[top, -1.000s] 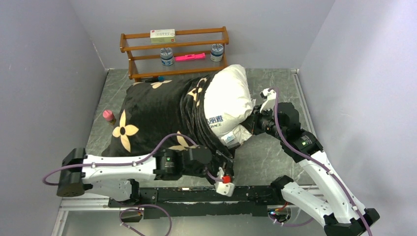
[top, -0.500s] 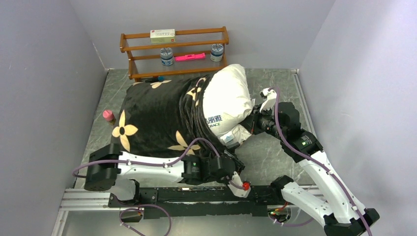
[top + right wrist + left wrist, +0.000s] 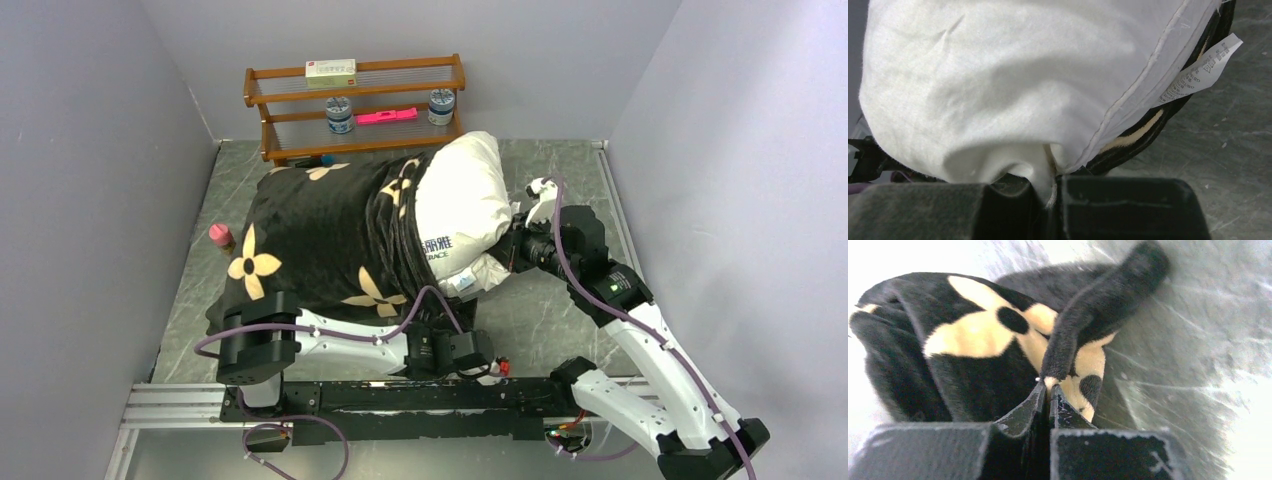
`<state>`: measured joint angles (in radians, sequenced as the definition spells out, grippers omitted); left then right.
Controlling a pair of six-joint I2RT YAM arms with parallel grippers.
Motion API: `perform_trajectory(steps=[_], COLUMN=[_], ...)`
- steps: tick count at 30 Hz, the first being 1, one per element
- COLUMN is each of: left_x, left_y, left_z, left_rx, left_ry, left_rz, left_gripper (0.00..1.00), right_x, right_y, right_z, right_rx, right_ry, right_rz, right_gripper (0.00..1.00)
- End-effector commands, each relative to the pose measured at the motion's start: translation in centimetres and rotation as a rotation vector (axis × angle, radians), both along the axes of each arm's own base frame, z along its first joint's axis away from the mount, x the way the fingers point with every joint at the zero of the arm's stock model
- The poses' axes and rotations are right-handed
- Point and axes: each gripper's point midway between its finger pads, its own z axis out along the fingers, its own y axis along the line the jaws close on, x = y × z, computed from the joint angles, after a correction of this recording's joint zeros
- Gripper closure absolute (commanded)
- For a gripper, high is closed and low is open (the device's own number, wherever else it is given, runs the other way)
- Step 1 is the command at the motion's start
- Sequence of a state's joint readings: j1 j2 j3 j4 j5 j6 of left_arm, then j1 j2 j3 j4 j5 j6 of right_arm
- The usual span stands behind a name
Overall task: Remove the pillowcase from the pillow
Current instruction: Remove the pillow from the pillowcase.
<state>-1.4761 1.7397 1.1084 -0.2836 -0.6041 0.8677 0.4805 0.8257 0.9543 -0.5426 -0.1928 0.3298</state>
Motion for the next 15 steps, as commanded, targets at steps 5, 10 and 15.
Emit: perform_trajectory(steps=[5, 10, 15], left_x=[-2.0, -2.8, -2.2], left_y=[8.5, 12.2, 14.7], left_z=[-4.0, -6.2, -6.7], left_rx=[0.133, 0.181, 0.165], left_ry=[0.139, 0.191, 0.214], left_rz=[0.151, 0.22, 0.323], left_gripper=[0.95, 0.95, 0.95], right_x=[3.7, 4.5, 4.1], right_y=[-2.1, -5.9, -11.0], right_z=[11.4, 14.9, 17.3], right_rx=[0.061, 0.005, -0.054], right_ry=[-0.334, -0.41, -0.464], right_rz=[-0.177, -0.366, -0.61], right_gripper=[1.0, 1.0, 1.0])
